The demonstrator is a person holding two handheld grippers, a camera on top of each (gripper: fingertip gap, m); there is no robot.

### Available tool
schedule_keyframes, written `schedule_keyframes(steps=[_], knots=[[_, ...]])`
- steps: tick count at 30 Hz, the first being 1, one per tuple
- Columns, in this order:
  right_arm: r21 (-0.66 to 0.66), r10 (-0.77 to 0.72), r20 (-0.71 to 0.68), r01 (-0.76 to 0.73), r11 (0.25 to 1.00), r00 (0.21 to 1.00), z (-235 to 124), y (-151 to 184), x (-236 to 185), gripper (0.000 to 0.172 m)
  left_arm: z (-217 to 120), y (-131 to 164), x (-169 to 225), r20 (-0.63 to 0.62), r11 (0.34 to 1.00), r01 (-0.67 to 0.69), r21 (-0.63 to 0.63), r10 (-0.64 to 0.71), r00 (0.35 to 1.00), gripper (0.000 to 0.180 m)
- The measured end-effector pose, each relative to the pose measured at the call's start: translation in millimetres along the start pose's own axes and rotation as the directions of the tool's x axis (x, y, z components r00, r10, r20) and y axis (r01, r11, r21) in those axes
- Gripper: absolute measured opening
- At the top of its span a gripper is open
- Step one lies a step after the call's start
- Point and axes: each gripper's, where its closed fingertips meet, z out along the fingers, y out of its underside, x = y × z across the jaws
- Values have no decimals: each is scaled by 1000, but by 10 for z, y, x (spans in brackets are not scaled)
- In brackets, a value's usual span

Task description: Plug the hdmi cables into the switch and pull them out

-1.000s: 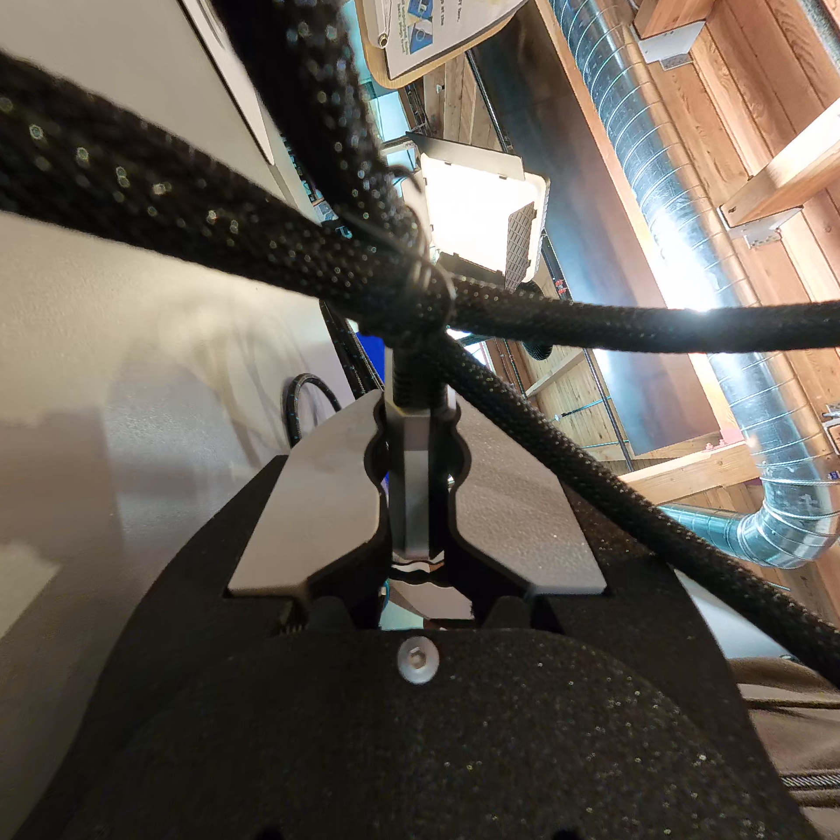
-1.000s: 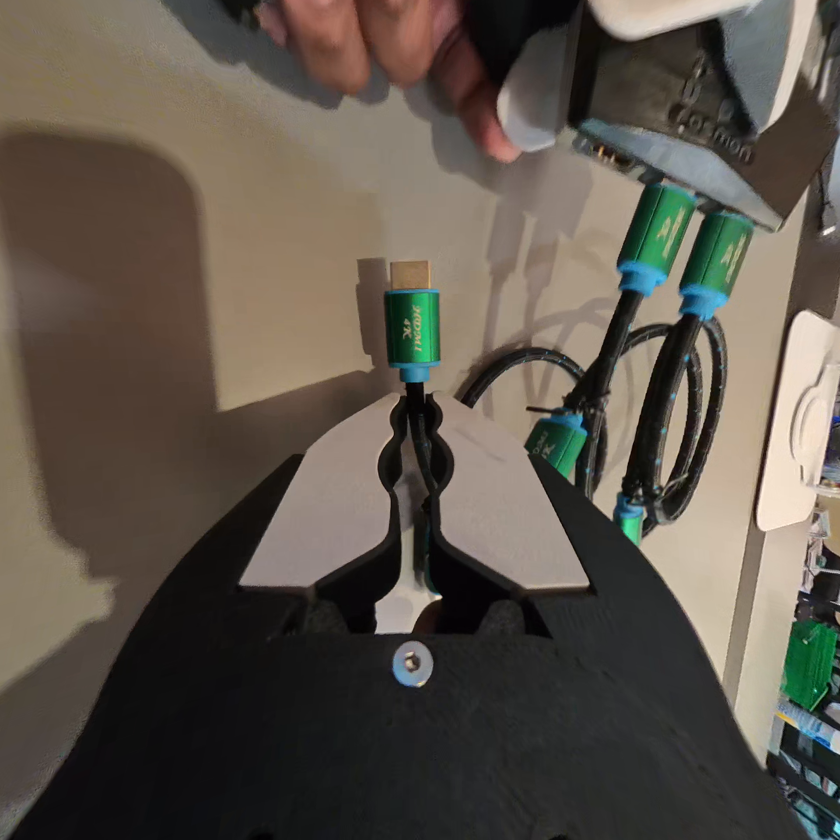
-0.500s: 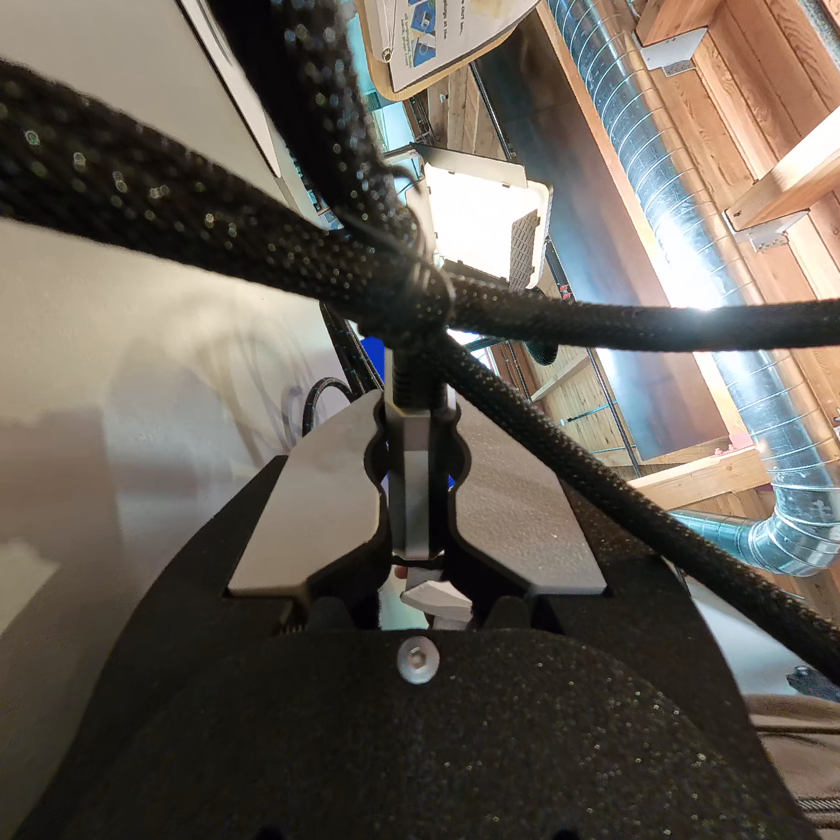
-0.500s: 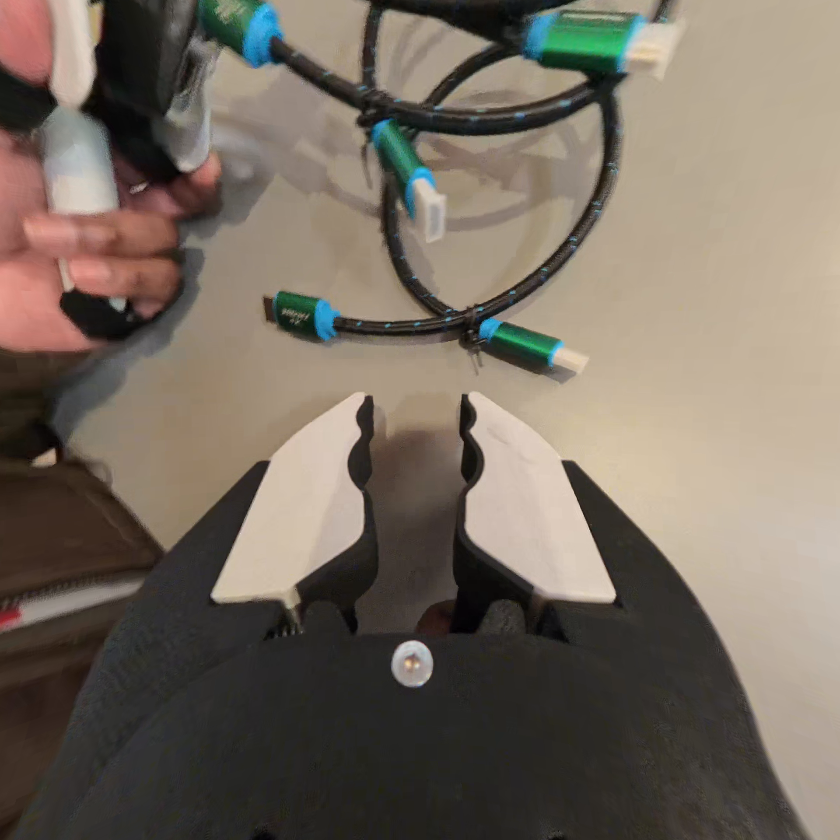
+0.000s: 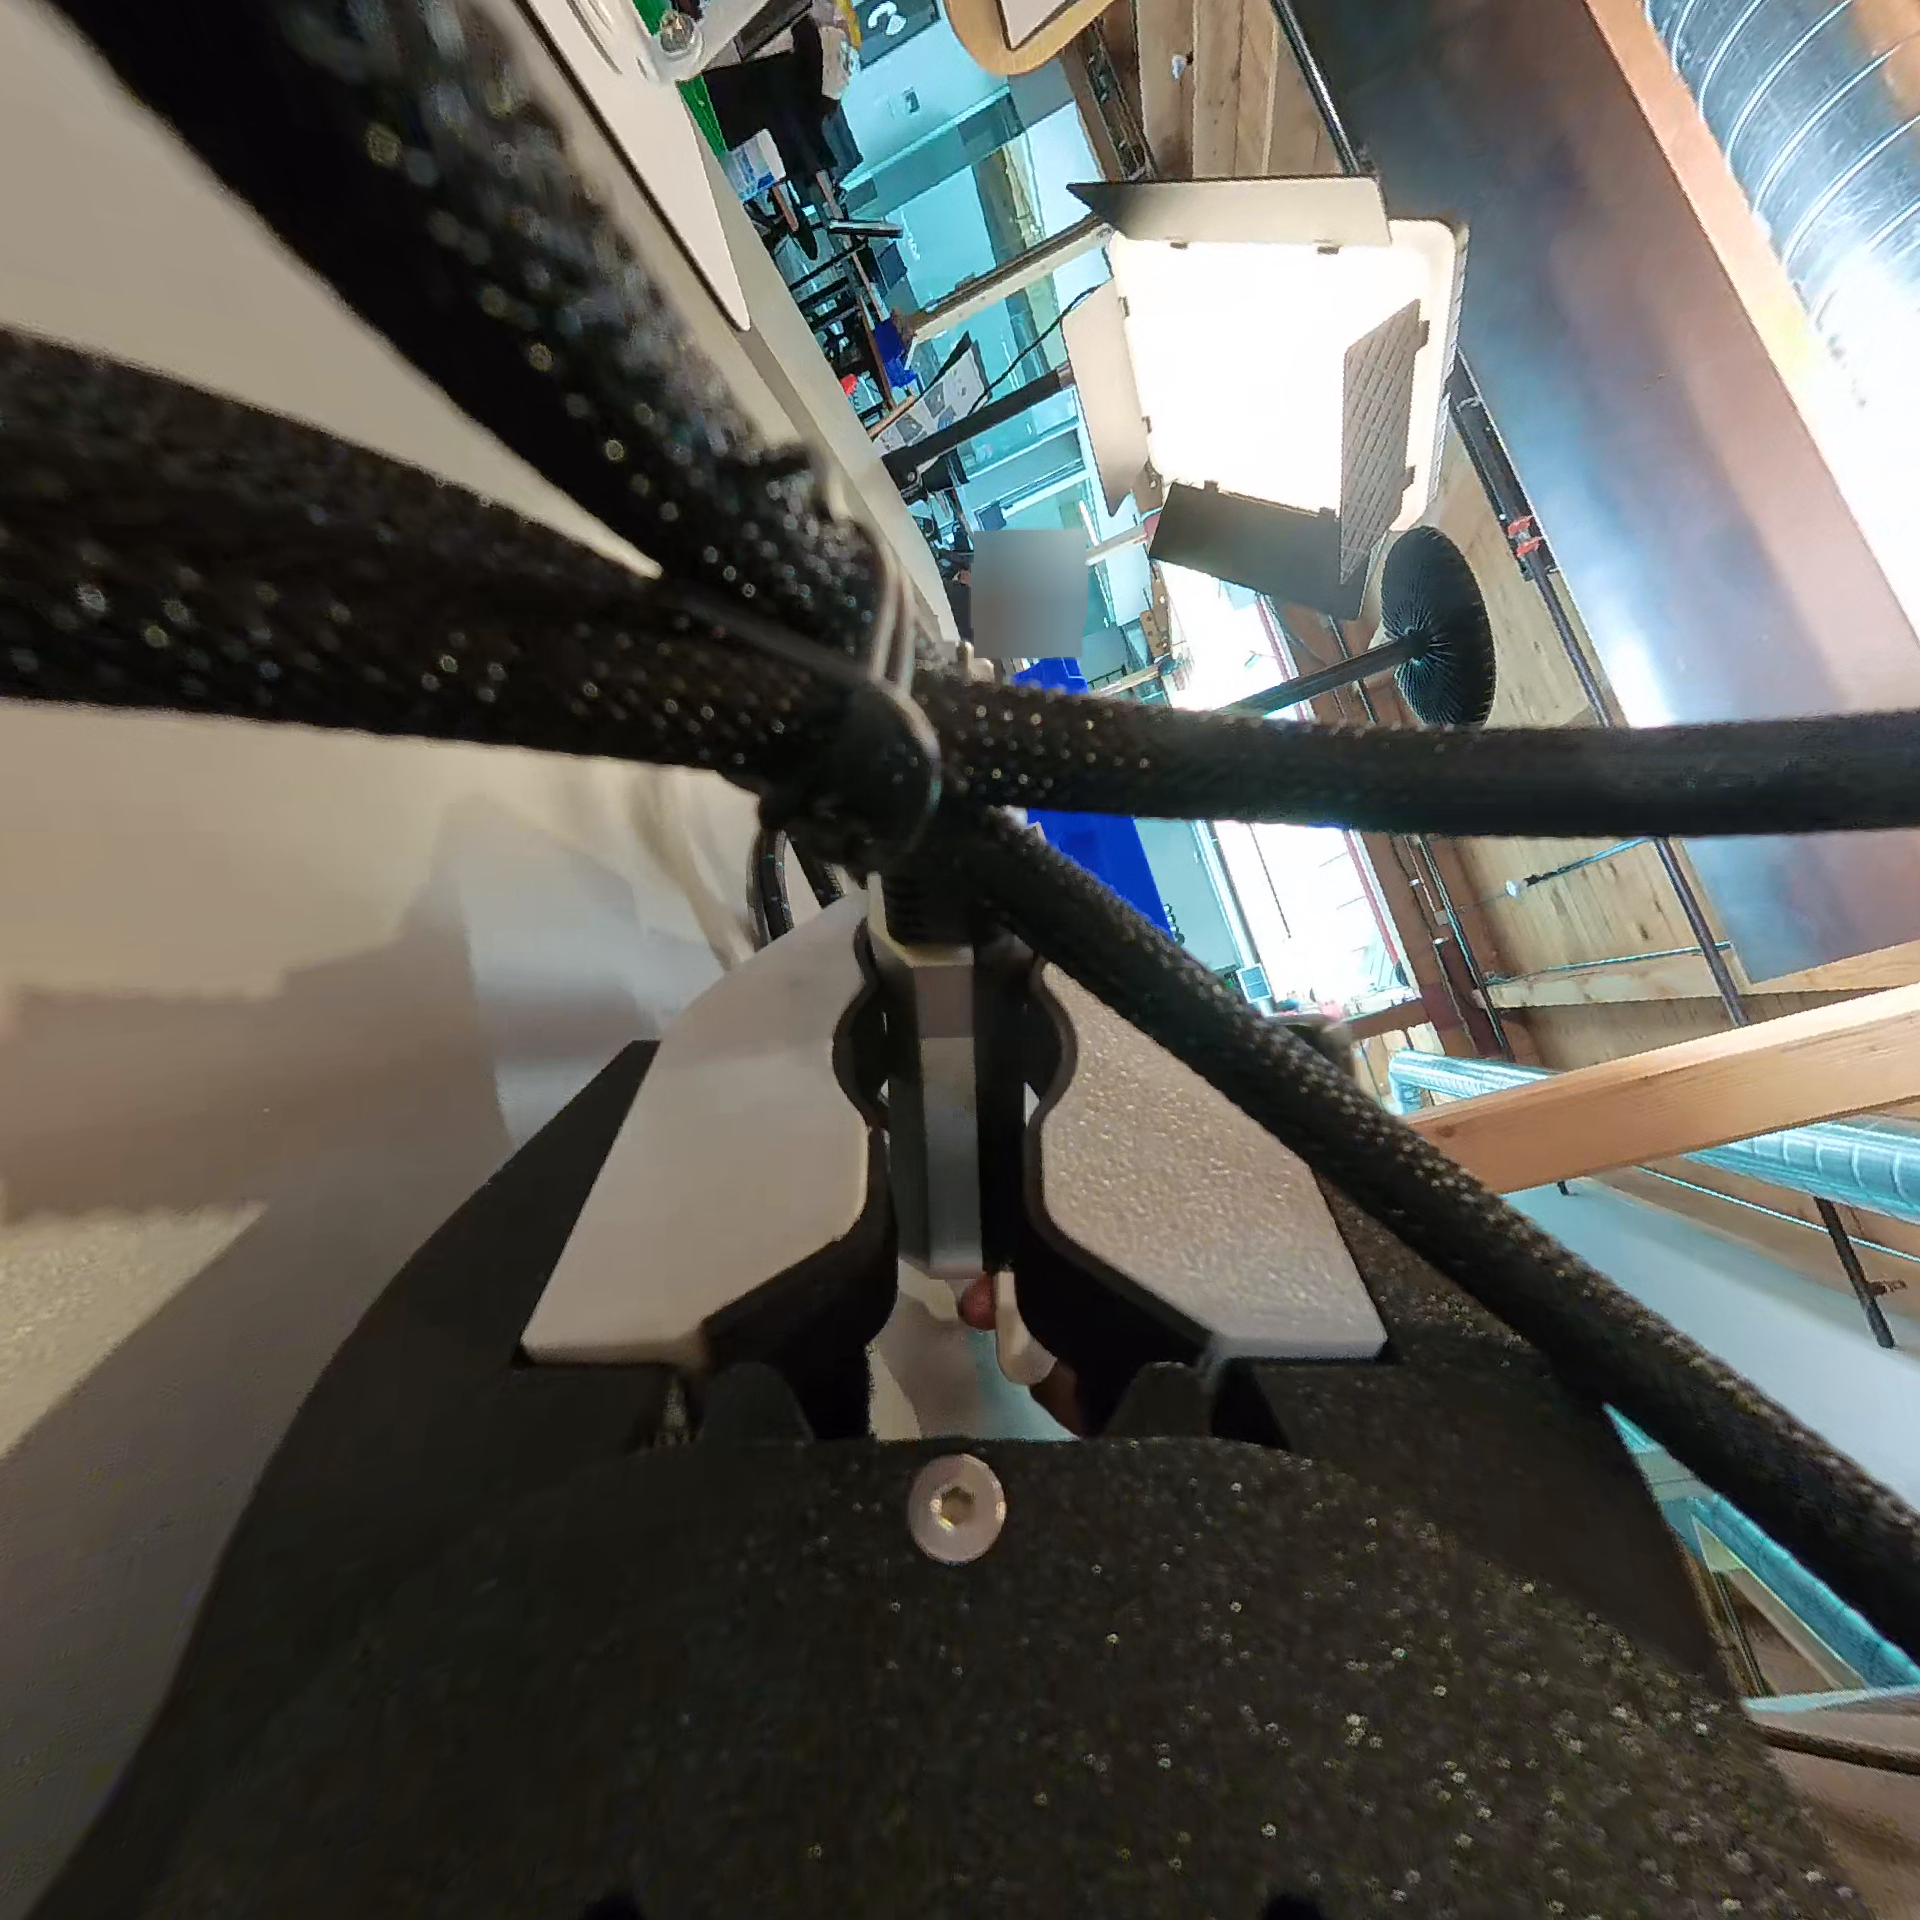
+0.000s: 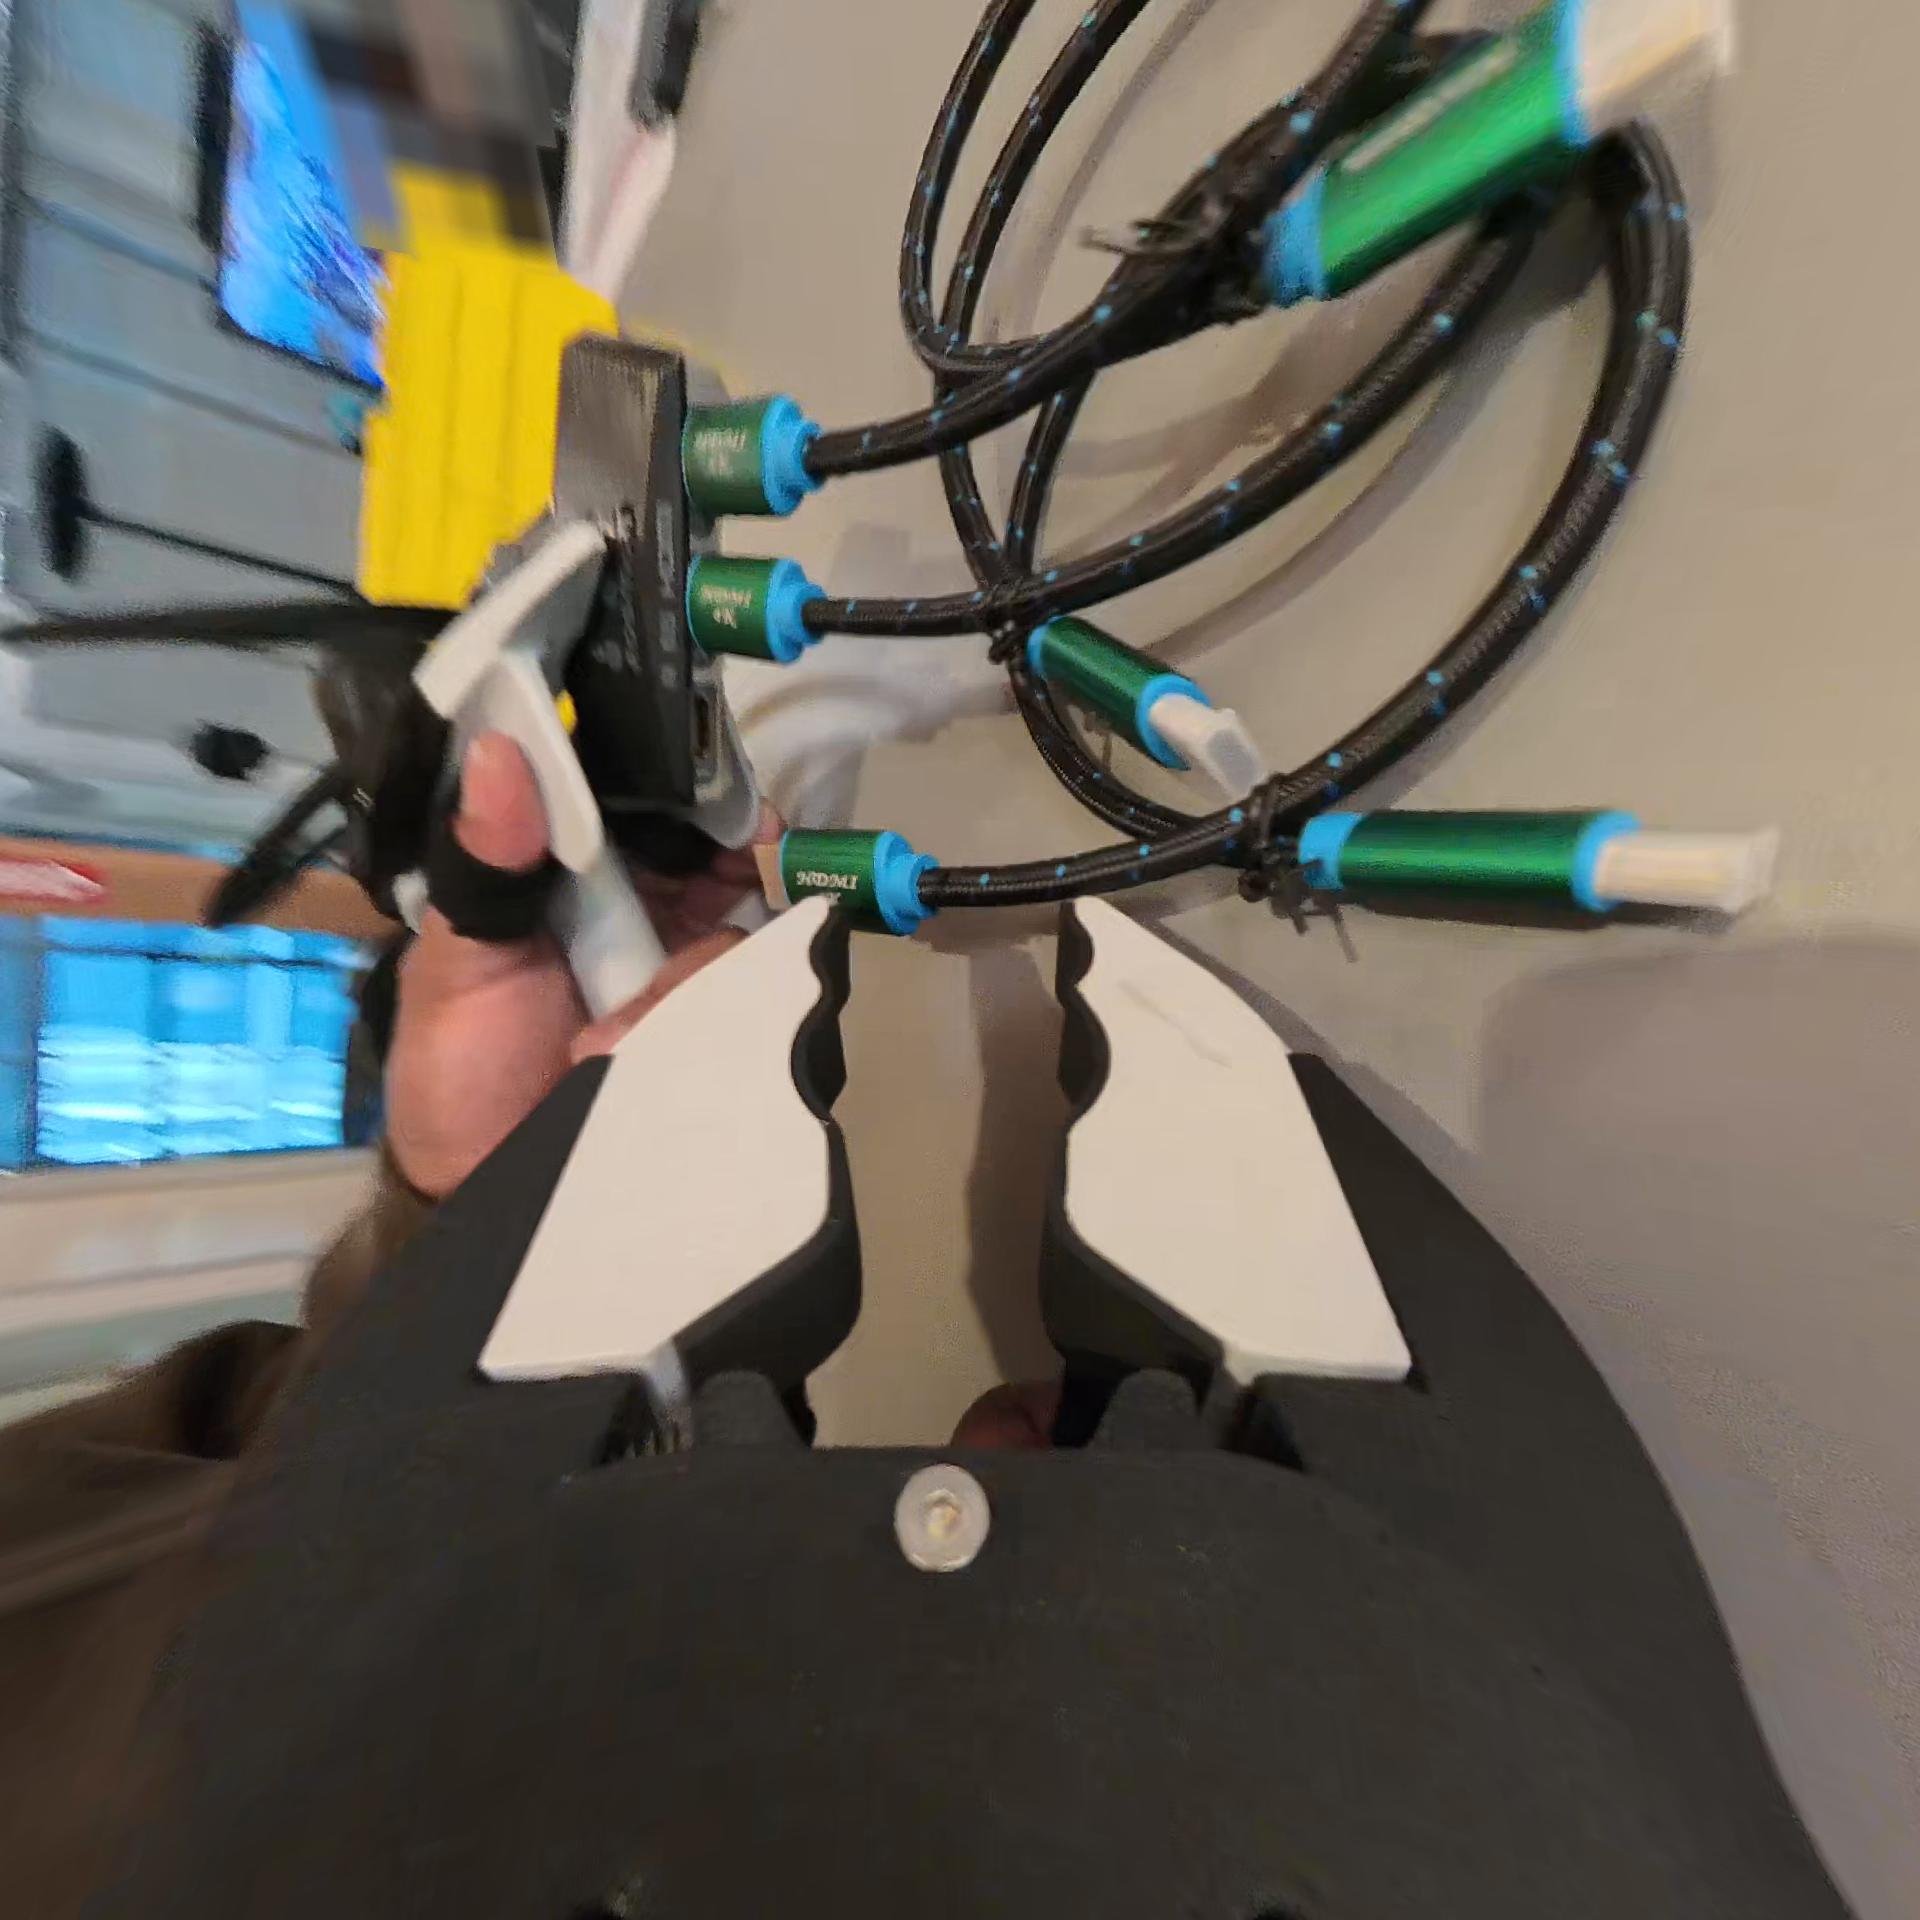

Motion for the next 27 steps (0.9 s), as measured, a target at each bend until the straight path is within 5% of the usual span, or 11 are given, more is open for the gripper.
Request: schedule_keyframes(steps=[7, 21, 27], knots=[[34, 450, 334, -488, 872, 828, 37, -82, -117, 33, -22, -12, 1, -3, 1000, 11, 17, -11, 1000, 25], [47, 454, 450, -528, 848, 769, 89, -61, -267, 19, 11, 14, 5, -1, 1000, 30, 9, -30, 1000, 25], [152, 377, 431, -477, 866, 820, 35, -222, -252, 12, 32, -42, 70, -77, 985, 159, 66, -154, 985, 22]])
